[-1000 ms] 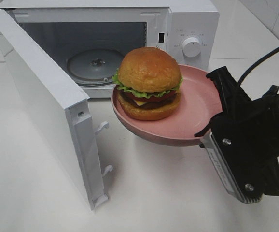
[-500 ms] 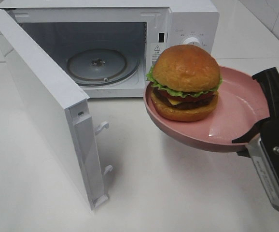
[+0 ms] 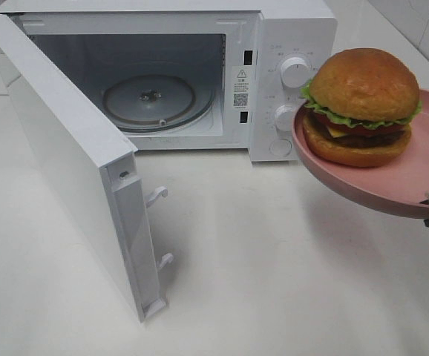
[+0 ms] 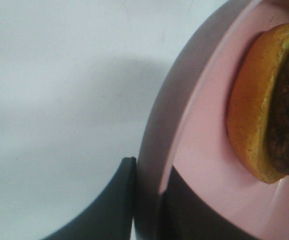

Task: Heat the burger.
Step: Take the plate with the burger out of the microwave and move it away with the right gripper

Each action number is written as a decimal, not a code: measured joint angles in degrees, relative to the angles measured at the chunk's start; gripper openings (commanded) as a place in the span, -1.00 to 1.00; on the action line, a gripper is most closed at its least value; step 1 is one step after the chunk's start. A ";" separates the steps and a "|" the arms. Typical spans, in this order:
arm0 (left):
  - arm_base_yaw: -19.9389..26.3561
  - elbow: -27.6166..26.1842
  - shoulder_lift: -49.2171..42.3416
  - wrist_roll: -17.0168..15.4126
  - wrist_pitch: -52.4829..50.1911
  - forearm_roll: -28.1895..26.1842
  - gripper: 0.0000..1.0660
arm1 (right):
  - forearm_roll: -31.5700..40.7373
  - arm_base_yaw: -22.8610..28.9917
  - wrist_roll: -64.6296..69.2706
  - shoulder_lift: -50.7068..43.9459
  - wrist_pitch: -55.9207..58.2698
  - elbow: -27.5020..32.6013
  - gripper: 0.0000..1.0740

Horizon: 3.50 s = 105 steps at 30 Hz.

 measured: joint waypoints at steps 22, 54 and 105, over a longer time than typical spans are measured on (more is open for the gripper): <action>0.00 0.00 0.00 0.00 0.00 0.00 0.65 | -12.09 0.00 35.12 -0.06 13.87 0.00 -1.00; 0.00 0.00 0.00 0.00 0.00 0.00 0.65 | -22.40 0.00 90.24 22.40 15.99 0.00 -0.98; 0.00 0.00 0.00 0.00 0.00 0.00 0.65 | -36.96 0.00 123.36 53.92 8.59 -0.46 -0.11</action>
